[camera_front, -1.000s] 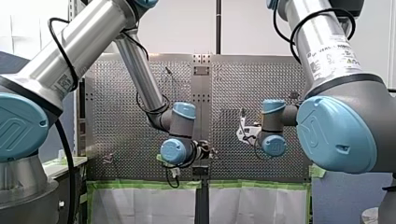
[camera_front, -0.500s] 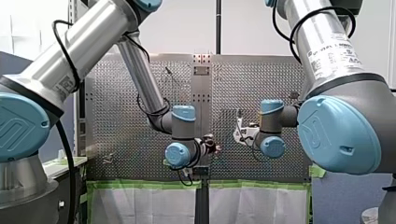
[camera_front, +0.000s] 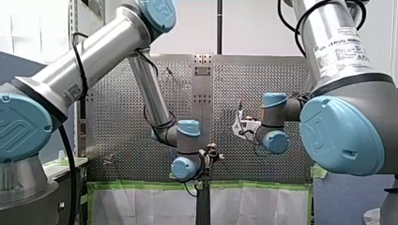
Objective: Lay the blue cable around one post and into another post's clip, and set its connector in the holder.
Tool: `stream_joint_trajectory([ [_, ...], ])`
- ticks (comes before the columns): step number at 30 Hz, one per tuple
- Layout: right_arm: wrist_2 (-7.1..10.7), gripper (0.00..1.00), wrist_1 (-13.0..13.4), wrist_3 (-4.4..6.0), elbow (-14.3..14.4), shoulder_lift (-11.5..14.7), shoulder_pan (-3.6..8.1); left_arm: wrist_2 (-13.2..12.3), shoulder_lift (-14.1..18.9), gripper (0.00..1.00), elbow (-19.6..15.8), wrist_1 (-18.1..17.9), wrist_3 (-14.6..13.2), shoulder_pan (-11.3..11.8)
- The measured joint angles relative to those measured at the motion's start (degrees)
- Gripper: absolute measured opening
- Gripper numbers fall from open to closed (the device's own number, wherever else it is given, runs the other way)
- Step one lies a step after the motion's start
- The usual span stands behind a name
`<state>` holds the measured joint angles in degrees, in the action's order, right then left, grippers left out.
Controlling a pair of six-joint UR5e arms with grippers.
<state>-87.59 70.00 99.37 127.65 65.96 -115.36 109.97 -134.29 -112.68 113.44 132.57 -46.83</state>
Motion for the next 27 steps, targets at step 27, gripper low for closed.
stream_joint_trajectory([
  [27, 0.47, 0.00, 2.77, 0.53, 1.48, 5.43, 0.08, 2.89, -1.97, 1.00, 1.34, -0.33, -2.70, 1.47],
])
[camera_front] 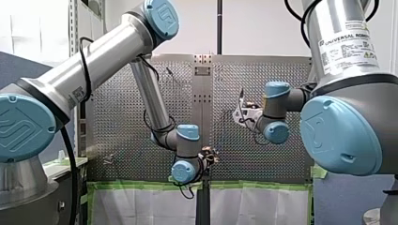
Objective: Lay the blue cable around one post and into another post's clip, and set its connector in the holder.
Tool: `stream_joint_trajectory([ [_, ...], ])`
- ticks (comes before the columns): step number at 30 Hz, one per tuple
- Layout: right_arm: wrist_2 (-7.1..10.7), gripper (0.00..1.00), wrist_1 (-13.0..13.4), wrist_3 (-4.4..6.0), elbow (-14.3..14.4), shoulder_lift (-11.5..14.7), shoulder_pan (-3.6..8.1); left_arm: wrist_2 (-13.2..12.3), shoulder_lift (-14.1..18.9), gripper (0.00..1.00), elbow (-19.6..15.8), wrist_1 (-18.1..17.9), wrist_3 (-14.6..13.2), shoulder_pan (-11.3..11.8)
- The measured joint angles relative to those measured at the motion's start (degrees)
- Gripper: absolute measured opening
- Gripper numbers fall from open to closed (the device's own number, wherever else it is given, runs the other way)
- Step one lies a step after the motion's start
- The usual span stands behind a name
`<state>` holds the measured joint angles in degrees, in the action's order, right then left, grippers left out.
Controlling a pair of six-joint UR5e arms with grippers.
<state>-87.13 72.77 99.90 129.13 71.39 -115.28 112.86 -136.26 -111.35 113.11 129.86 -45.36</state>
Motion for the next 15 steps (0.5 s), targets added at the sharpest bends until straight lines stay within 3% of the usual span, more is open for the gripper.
stream_joint_trajectory([
  [5, 0.27, 0.00, 1.89, 0.02, 0.14, -0.20, -0.21, -0.23, 0.00, 1.00, 0.14, 0.23, 1.04, 0.15],
  [15, 2.52, 0.00, 2.20, -0.13, 0.16, -0.21, -0.76, 2.09, -0.03, 1.00, 2.12, 2.06, 0.82, 1.03],
])
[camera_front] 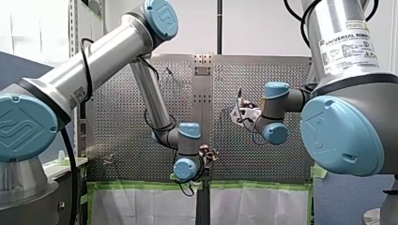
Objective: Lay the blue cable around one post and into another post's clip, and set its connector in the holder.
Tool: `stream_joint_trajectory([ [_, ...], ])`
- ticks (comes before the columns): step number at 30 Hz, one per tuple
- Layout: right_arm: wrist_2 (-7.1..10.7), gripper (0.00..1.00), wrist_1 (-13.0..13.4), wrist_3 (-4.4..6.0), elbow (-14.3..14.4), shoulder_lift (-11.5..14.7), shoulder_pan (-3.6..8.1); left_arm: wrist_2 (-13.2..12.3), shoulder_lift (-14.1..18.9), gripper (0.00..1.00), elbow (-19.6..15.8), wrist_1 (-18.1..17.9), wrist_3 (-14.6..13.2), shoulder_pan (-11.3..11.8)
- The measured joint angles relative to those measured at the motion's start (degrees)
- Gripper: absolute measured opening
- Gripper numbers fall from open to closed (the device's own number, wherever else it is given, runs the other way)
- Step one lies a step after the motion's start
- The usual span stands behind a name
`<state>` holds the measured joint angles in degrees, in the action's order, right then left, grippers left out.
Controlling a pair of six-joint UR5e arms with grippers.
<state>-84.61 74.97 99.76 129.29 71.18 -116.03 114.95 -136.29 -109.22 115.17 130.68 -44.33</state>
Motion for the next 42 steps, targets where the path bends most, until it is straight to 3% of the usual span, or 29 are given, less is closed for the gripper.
stream_joint_trajectory([
  [8, 2.23, 0.00, -0.23, -0.06, -0.01, -0.01, -0.71, -0.20, -0.02, 1.00, 1.60, 1.16, 0.19, 0.33],
  [25, 2.08, 0.00, -1.78, -0.26, 0.04, -0.01, -2.10, 2.85, -0.03, 1.00, 1.67, 0.23, -0.52, 1.79],
  [26, 2.08, 0.00, -1.77, -0.26, 0.04, -0.01, -2.15, 2.94, -0.01, 0.83, 1.67, 0.02, -0.66, 1.87],
  [27, 2.08, 0.00, -1.77, -0.26, 0.04, 0.00, -2.19, 3.05, 0.00, 0.83, 1.67, -0.18, -0.80, 1.93],
  [29, 2.07, 0.00, -1.80, -0.22, 0.05, 0.00, -2.26, 3.43, 0.01, 0.52, 1.67, -0.71, -1.04, 2.03],
  [30, 2.07, 0.00, -1.82, -0.21, 0.04, 0.00, -2.28, 3.75, 0.01, 0.52, 1.67, -0.99, -1.14, 2.06],
  [32, 2.07, 0.00, -1.87, -0.19, 0.04, 0.01, -2.33, 4.21, 0.02, 0.33, 1.67, -1.34, -1.18, 2.09],
  [33, 2.07, 0.00, -1.89, -0.19, 0.04, 0.00, -2.34, 4.31, 0.02, 0.33, 1.67, -1.47, -1.15, 2.10],
  [35, 2.07, 0.00, -1.91, -0.15, 0.04, 0.01, -2.35, 4.45, 0.02, 0.10, 1.66, -1.81, -1.03, 2.12],
  [36, 2.07, 0.00, -1.91, -0.14, 0.04, 0.02, -2.36, 4.52, 0.01, 0.10, 1.67, -1.90, -0.95, 2.12],
  [37, 2.07, 0.00, -1.91, -0.12, 0.03, 0.02, -2.36, 4.57, 0.01, 0.00, 1.67, -1.97, -0.86, 2.12],
  [42, 2.03, 0.00, -1.97, 0.33, 0.03, 0.00, -2.39, 4.53, 0.00, 0.00, 1.67, -2.49, -0.97, 2.17],
])
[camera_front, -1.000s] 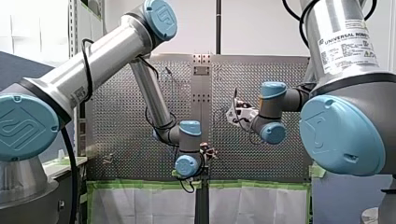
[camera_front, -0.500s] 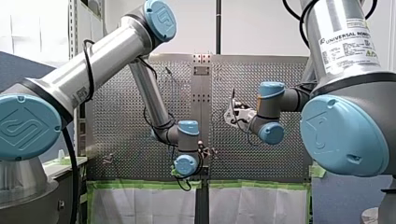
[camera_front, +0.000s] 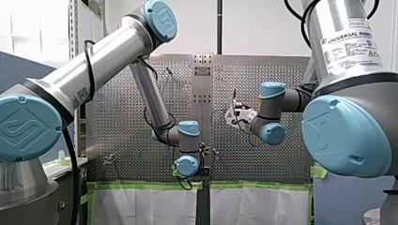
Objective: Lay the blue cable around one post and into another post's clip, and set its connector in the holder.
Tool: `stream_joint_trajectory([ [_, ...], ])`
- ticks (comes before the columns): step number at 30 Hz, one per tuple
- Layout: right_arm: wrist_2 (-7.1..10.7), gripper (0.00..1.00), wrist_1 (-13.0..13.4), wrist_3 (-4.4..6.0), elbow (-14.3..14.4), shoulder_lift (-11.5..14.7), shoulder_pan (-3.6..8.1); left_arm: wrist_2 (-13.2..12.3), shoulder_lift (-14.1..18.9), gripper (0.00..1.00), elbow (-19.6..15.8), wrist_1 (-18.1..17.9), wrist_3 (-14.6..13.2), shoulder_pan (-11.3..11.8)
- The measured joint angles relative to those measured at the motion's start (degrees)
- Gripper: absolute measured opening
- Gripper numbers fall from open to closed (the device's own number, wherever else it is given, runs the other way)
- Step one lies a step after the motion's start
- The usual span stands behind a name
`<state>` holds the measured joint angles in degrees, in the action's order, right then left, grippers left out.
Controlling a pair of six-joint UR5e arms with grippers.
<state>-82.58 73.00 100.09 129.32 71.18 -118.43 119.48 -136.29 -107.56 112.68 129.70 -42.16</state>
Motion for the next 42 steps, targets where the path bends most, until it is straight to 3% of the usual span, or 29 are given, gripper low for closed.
stream_joint_trajectory([
  [5, -1.16, 0.00, -0.01, 0.18, 0.01, -0.05, 0.35, 0.32, 0.02, 0.00, 0.00, 0.49, -0.98, 0.07],
  [9, -3.23, 0.00, 0.10, -0.47, 0.01, -0.66, 0.85, 1.44, 0.02, 0.00, 0.00, 1.86, -2.88, 0.34],
  [17, -7.06, 0.00, 1.11, -1.57, -1.74, -4.70, 2.17, 2.08, 0.03, 0.00, 0.00, 4.00, -7.25, 0.99],
  [24, -7.96, 0.00, 0.28, -2.26, -3.79, -8.99, 3.73, 2.15, 0.03, 0.00, 0.00, 4.07, -10.77, 1.59],
  [35, -8.13, 0.00, -0.35, -3.15, -4.42, -15.24, 6.77, 1.95, -0.01, 0.00, 0.00, 4.03, -13.34, 2.25],
  [42, -8.17, 0.00, -0.55, -2.82, -4.46, -16.67, 8.73, 1.77, 0.02, 0.00, 0.00, 4.15, -15.56, 2.72],
])
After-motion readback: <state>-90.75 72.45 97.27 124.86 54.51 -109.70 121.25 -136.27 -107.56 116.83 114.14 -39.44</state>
